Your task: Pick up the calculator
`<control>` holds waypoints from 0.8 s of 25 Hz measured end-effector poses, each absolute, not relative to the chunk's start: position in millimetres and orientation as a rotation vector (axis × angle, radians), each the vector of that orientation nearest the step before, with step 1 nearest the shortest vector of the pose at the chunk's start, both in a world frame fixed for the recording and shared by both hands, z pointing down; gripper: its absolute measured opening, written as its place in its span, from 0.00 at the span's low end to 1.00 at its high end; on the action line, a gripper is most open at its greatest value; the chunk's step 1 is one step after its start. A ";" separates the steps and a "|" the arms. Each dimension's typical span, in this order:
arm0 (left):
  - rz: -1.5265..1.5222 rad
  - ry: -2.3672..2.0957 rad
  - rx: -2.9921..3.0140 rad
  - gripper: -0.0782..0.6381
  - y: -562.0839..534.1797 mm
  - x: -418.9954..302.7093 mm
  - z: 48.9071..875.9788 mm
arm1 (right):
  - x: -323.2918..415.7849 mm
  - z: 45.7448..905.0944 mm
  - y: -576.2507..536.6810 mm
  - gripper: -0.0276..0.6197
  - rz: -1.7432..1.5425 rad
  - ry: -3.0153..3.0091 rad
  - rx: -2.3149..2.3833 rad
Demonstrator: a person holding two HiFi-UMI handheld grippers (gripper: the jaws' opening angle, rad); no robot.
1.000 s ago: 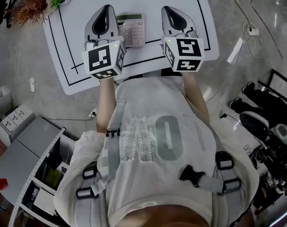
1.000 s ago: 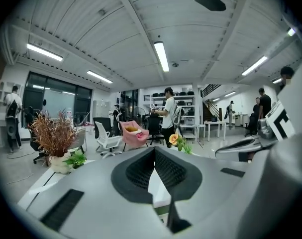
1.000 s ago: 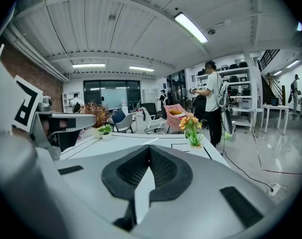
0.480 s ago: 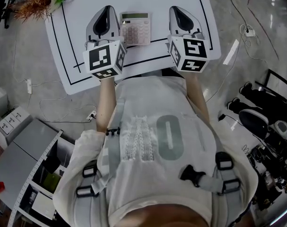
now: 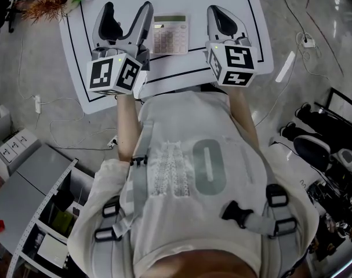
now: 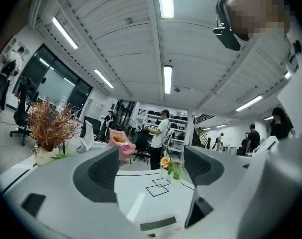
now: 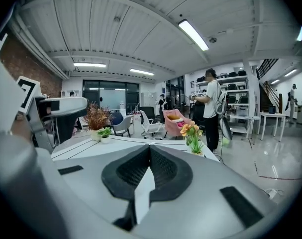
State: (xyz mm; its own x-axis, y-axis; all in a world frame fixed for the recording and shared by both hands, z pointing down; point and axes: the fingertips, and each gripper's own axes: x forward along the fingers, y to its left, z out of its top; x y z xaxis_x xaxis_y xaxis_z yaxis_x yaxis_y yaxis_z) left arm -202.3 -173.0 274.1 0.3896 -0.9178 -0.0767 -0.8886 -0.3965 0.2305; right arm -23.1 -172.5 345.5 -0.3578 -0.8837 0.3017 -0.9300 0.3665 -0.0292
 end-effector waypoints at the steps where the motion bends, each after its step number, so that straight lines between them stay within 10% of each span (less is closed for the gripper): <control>1: -0.290 -1.625 2.497 0.66 -173.3 -203.0 272.1 | -23.2 345.1 -172.6 0.05 0.284 -2.394 1.625; 20: 0.224 -0.977 2.382 0.68 -214.7 -180.0 404.3 | -22.6 370.4 -161.2 0.05 0.374 -2.344 1.586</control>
